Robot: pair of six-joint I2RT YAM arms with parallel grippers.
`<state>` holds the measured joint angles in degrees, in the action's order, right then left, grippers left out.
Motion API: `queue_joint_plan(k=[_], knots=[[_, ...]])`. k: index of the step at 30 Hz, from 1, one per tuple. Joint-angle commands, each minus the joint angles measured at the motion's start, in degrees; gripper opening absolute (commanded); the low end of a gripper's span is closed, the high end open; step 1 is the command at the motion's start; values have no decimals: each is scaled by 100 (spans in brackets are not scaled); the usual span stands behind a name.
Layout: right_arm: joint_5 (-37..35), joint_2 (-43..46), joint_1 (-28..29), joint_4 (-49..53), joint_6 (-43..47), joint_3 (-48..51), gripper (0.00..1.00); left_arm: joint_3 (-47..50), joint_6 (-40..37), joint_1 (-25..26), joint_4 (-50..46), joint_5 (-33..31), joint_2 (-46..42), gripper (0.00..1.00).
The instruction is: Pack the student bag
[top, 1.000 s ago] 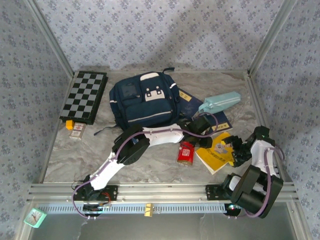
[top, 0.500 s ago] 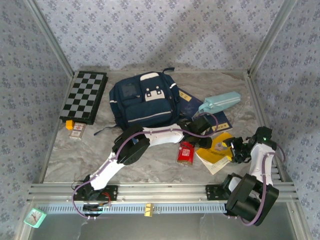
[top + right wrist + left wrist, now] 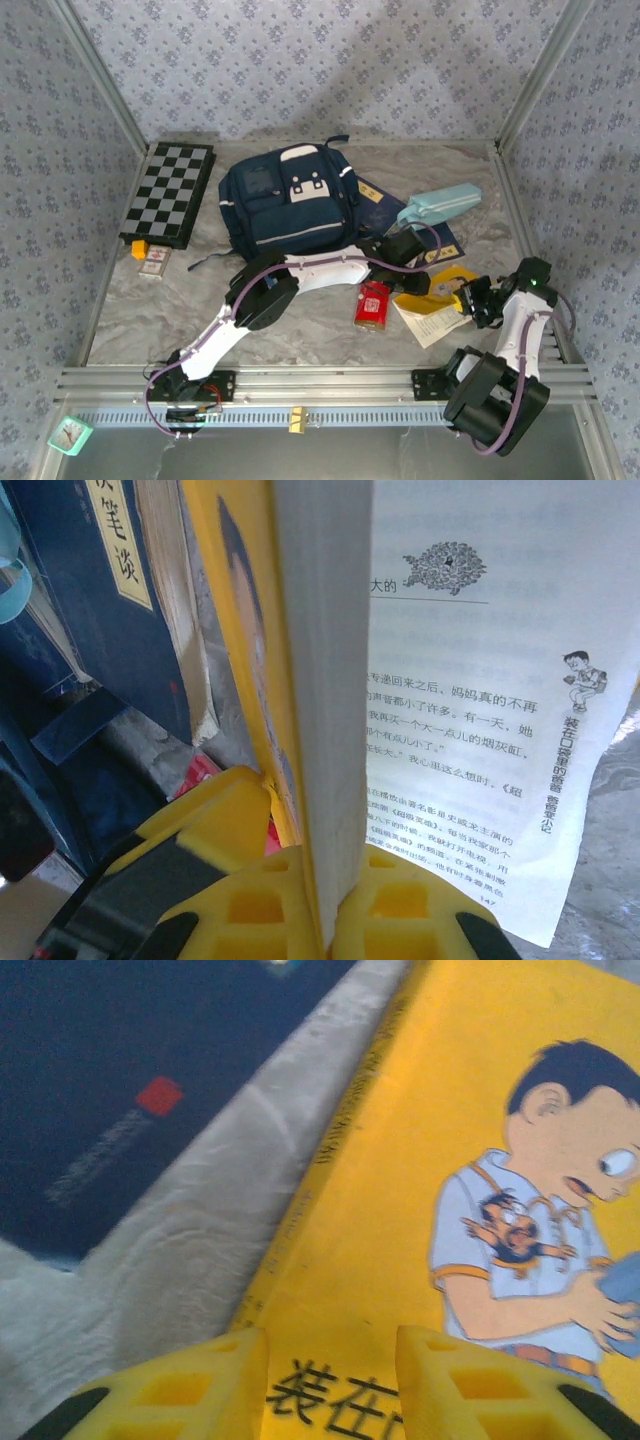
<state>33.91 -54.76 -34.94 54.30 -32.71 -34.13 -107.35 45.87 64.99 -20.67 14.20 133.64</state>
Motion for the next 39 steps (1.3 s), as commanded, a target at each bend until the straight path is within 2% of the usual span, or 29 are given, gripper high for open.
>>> queue_joint_plan(k=[1, 9, 14, 20, 25, 32, 35, 39], knots=[[-89, 237, -156, 350, -93, -292, 0, -271, -99, -10, -165, 291, -130, 44], [-487, 609, -245, 544, -199, -1162, 0, 276, -454, -408, -280, 201, -1221, 59], [-201, 607, 102, 242, -578, -1720, 0, 1038, -808, -828, -315, -63, -2166, 68], [-190, 273, 1424, -690, -1020, -2277, 1, 2080, -1015, -1579, -129, 93, -3288, 76], [53, -475, 2722, -1364, -861, -2849, 0, 3107, -881, -2422, 251, 731, -4279, 78], [877, -1525, 4157, -2565, -546, -3368, 0, 4171, -1170, -3727, 531, 1343, -5726, 82], [978, -1941, 4587, -2776, -377, -3708, 0, 4460, -1168, -4076, 645, 1606, -6022, 84], [1322, -2335, 4882, -3454, -391, -3735, 0, 4769, -1069, -4205, 1061, 1818, -6196, 86]])
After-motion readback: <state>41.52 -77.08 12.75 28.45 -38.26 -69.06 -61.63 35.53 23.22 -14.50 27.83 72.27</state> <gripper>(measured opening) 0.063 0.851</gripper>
